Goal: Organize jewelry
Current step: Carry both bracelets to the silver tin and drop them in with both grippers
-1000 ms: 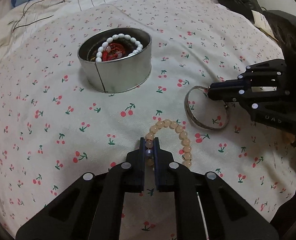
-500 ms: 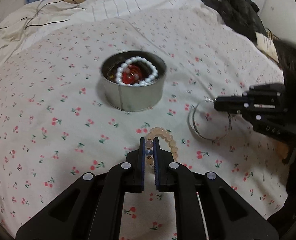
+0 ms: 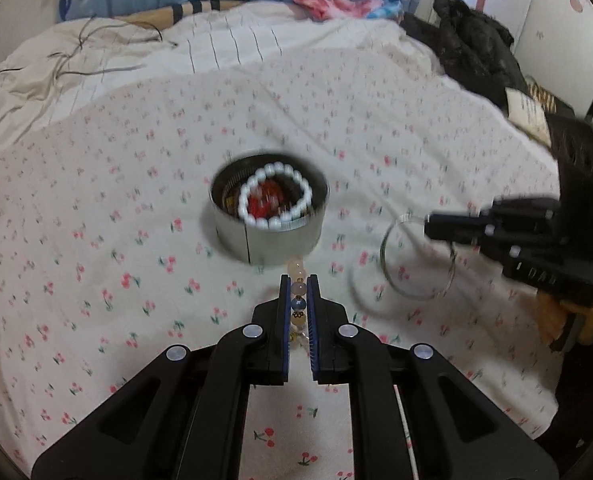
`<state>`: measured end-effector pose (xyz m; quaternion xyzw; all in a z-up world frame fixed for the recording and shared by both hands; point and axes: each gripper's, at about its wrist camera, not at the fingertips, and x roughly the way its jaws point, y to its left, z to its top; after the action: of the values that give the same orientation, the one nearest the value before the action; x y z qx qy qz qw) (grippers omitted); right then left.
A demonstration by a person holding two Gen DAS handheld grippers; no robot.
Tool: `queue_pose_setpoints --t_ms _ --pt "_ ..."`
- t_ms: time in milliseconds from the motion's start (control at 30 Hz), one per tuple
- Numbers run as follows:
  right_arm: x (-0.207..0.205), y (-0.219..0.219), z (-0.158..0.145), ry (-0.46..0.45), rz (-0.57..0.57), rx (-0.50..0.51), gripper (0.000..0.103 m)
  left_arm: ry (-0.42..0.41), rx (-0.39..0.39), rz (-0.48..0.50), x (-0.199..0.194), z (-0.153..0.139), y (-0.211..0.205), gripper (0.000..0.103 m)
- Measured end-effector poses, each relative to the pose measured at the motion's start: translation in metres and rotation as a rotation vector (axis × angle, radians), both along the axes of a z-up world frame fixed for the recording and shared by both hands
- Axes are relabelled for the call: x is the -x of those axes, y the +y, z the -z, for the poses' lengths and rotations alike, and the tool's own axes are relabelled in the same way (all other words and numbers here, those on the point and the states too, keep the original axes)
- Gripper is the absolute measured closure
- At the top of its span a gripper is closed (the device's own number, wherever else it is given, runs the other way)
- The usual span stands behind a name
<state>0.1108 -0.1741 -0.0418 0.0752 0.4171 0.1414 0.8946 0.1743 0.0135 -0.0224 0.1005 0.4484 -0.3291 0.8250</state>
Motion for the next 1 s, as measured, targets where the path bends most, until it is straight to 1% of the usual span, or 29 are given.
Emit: queue_pose_setpoints --t_ms 133,200,300,400,433,500,533,567,600,633,667,733,767,800,833,900,933,1000 --pt "0.000 -0.006 -0.004 -0.008 0.010 -0.025 0.099 -0.030 0.045 -0.039 -0.015 -0.025 -0.004 0.096" --pt "0.001 -0.007 -0.007 -0.015 0.014 -0.037 0.099 -0.039 0.071 -0.041 -0.022 -0.035 -0.010 0.096" --pt "0.003 -0.011 -0.011 -0.025 0.019 -0.053 0.099 -0.047 0.095 -0.043 -0.035 -0.043 -0.024 0.096" --pt "0.004 -0.014 -0.013 -0.030 0.023 -0.063 0.099 -0.018 0.135 -0.077 -0.057 -0.035 -0.035 0.096" --pt "0.004 -0.014 -0.013 -0.030 0.023 -0.066 0.099 -0.005 0.134 -0.092 -0.064 -0.029 -0.037 0.096" --pt "0.004 -0.014 -0.013 -0.030 0.021 -0.068 0.099 0.012 0.055 -0.151 -0.083 -0.009 -0.042 0.093" --pt "0.004 -0.014 -0.013 -0.029 0.020 -0.068 0.099 0.044 -0.005 -0.170 -0.093 0.005 -0.044 0.083" --pt "0.004 -0.013 -0.013 -0.029 0.020 -0.068 0.099 0.068 -0.038 -0.176 -0.097 0.012 -0.044 0.075" --pt "0.004 -0.013 -0.012 -0.029 0.019 -0.069 0.099 0.073 -0.069 -0.187 -0.099 0.017 -0.044 0.056" --pt "0.004 -0.012 -0.013 -0.030 0.018 -0.068 0.099 0.053 -0.099 -0.203 -0.098 0.017 -0.042 0.041" --pt "0.004 -0.011 -0.013 -0.030 0.017 -0.067 0.099 0.004 -0.116 -0.214 -0.092 0.012 -0.038 0.038" --pt "0.002 -0.010 -0.013 -0.035 0.017 -0.072 0.098 -0.039 -0.108 -0.224 -0.083 0.003 -0.031 0.029" --pt "0.001 -0.008 -0.014 -0.036 0.015 -0.080 0.098 -0.064 -0.088 -0.242 -0.077 -0.005 -0.023 0.027" --pt "-0.001 -0.007 -0.014 -0.039 0.012 -0.091 0.098 -0.085 -0.061 -0.266 -0.072 -0.013 -0.015 0.020" --pt "-0.004 -0.005 -0.016 -0.044 0.010 -0.098 0.098 -0.102 -0.036 -0.291 -0.067 -0.020 -0.008 0.017" --pt "-0.009 -0.001 -0.020 -0.054 0.004 -0.103 0.098 -0.123 0.021 -0.337 -0.055 -0.029 0.009 0.016" --pt "-0.012 0.002 -0.023 -0.060 0.003 -0.105 0.098 -0.135 0.037 -0.352 -0.048 -0.031 0.016 0.016" --pt "-0.021 0.008 -0.030 -0.077 0.003 -0.100 0.099 -0.161 0.033 -0.387 -0.040 -0.031 0.026 0.016"
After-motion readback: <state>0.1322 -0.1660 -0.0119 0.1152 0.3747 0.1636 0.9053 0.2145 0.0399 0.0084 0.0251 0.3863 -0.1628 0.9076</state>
